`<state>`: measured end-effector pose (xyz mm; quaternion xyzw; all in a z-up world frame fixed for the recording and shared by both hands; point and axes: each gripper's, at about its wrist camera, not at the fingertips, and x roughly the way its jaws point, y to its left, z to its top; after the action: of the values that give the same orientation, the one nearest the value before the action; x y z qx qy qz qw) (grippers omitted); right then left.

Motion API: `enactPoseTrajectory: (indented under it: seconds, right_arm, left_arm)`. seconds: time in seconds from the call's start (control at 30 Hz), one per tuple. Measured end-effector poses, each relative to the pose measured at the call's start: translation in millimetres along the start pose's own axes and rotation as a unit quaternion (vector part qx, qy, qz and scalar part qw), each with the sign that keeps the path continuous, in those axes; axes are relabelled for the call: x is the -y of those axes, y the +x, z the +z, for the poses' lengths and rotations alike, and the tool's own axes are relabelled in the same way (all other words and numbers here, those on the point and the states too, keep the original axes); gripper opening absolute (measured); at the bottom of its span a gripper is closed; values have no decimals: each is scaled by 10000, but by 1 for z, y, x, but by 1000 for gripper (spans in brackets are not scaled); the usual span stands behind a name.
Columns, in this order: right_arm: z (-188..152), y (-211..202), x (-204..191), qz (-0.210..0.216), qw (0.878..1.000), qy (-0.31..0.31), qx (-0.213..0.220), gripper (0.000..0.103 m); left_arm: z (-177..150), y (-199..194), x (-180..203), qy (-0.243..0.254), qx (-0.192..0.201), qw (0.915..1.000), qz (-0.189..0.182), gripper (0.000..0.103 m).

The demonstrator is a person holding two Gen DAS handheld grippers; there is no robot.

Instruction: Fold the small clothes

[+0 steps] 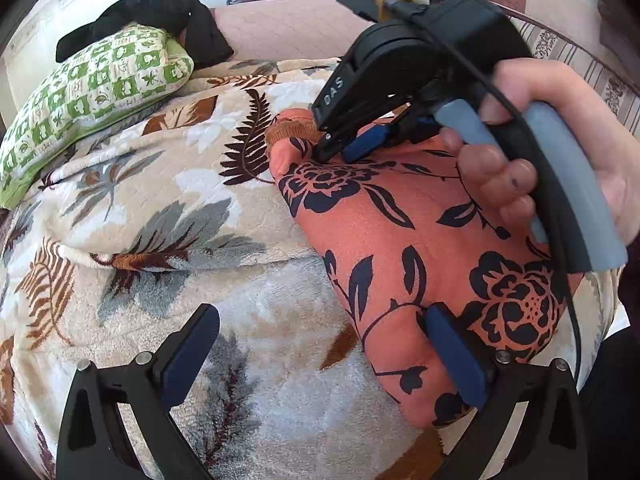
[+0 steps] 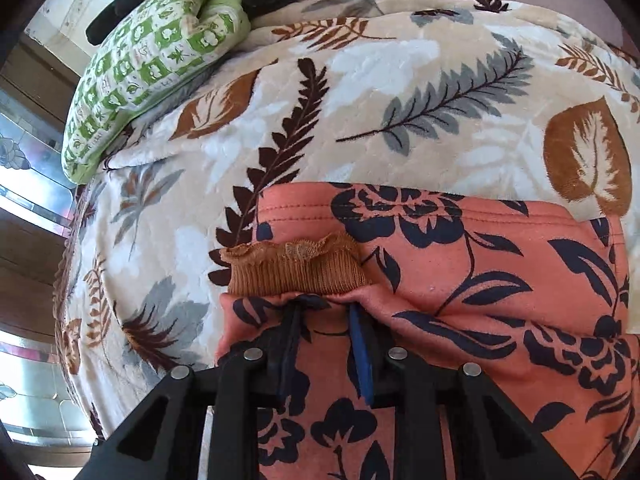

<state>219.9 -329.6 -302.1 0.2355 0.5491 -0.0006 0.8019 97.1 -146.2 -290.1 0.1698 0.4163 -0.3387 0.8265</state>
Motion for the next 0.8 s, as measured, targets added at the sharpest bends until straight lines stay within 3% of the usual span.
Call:
enactPoseTrajectory:
  seconds: [0.2,0.37,0.47,0.53,0.57,0.67,0.8]
  right_arm:
    - [-41,-72,26,234,9961,202,821,30]
    - [-85,-117,53,-263,9934,301,1074,30]
    - [-115,-112,85,-659,9919,650,871,30]
    - [-135,-93,109,-562,9914,879,787,30]
    - [-141,-93,114,-413,9899,883,1032,31]
    - [-137,-103,114,-333,9897,940,1024,30]
    - [-115,-126,114,-169,9858,1031,1315,30]
  left_arm:
    - [-1,-1,1,34,69,9999,106,103]
    - [-2,-2,1,-28,52,9999,94,103]
    - [-2,-1,2,-43,51,9999,113,103]
    - [-2,1,2,-66,21,10000,39,103]
    - [-2,2,2,-98,22,9999,41,103]
    - [4,-3,2,-59,39,10000,19,103]
    - [20,-28,3,103,783,9969,48,103]
